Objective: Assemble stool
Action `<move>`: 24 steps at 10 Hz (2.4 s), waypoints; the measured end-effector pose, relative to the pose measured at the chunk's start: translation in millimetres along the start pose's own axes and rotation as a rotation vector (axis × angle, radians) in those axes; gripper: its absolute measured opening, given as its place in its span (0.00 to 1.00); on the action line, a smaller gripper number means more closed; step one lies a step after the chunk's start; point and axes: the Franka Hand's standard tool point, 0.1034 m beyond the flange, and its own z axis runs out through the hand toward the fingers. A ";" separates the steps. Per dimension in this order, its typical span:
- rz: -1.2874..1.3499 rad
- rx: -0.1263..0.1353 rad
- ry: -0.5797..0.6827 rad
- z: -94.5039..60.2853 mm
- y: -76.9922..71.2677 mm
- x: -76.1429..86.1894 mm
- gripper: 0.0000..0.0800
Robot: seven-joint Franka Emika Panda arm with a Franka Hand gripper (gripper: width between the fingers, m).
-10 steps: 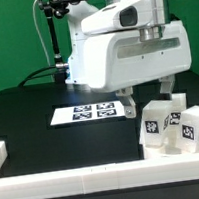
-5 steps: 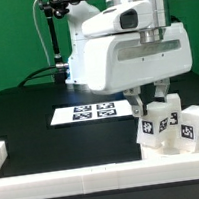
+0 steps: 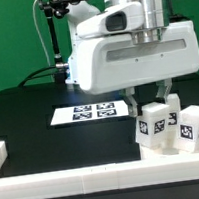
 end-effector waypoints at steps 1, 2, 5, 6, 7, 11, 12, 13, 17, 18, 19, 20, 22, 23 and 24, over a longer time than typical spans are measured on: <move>0.118 -0.007 0.012 0.3 1.0 0.1 0.43; 0.214 -0.015 0.030 0.6 1.2 0.4 0.43; 0.484 -0.025 0.081 1.0 -2.3 3.8 0.43; 0.597 -0.021 0.089 1.1 -5.5 5.2 0.43; 0.681 -0.017 0.097 0.8 -7.2 6.5 0.43; 0.991 0.000 0.102 1.2 -12.6 8.3 0.43; 1.099 0.010 0.103 0.6 -15.3 10.1 0.43; 1.182 0.020 0.104 0.2 -16.0 10.9 0.43; 1.492 0.083 0.093 0.9 -14.3 13.7 0.43; 1.590 0.099 0.087 2.7 -13.6 13.5 0.43; 1.648 0.109 0.084 3.7 -13.3 14.2 0.43; 1.786 0.127 0.066 4.1 -13.7 14.6 0.43; 1.917 0.148 0.052 4.3 -14.7 14.6 0.43; 1.989 0.158 0.044 4.3 -15.3 14.7 0.43; 2.033 0.167 0.039 4.3 -15.4 14.6 0.43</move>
Offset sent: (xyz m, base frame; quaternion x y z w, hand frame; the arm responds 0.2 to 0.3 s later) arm -0.0102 0.0058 -0.0109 -0.0126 0.0245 0.2417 0.9700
